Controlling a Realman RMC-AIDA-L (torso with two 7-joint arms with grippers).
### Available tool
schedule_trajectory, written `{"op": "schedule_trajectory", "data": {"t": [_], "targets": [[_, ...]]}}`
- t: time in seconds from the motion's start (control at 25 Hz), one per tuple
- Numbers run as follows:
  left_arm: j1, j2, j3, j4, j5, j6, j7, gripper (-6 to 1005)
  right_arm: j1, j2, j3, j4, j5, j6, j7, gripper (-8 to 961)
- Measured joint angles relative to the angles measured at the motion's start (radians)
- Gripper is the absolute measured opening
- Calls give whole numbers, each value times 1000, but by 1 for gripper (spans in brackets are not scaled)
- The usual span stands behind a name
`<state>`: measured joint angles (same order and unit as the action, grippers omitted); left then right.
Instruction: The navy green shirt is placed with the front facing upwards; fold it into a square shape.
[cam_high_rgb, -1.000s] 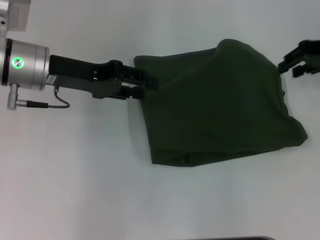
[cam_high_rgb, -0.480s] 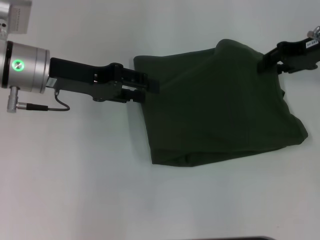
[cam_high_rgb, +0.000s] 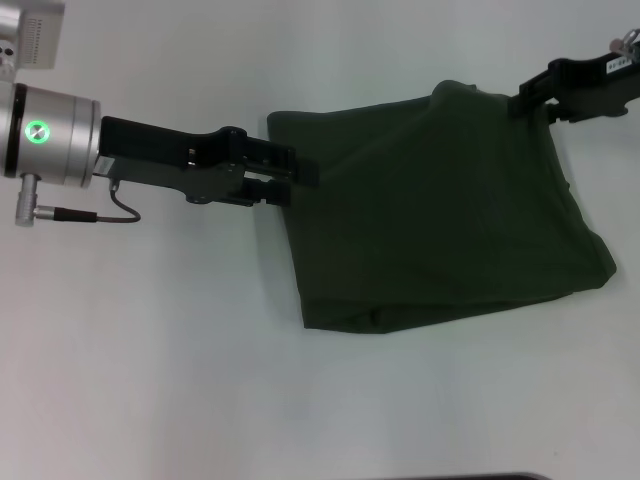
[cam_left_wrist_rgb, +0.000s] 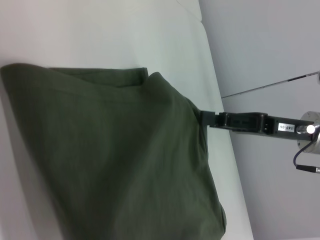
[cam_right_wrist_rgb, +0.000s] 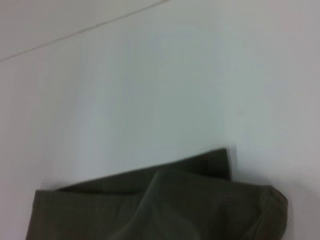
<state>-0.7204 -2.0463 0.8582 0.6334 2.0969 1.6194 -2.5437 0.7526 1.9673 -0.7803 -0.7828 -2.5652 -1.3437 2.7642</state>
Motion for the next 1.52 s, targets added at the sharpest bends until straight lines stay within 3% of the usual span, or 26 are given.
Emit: {"op": "schedule_trajectory", "data": {"t": [1.16, 1.32, 1.52], "targets": [[-4, 0, -4, 3, 0, 4, 2, 581, 4, 10, -6, 35, 11, 76, -11, 422], [-1, 0, -2, 1, 0, 2, 2, 581, 4, 8, -6, 32, 10, 69, -8, 208], [-1, 0, 0, 0, 0, 2, 2, 581, 0, 10, 1, -20, 14, 48, -8, 14]]}}
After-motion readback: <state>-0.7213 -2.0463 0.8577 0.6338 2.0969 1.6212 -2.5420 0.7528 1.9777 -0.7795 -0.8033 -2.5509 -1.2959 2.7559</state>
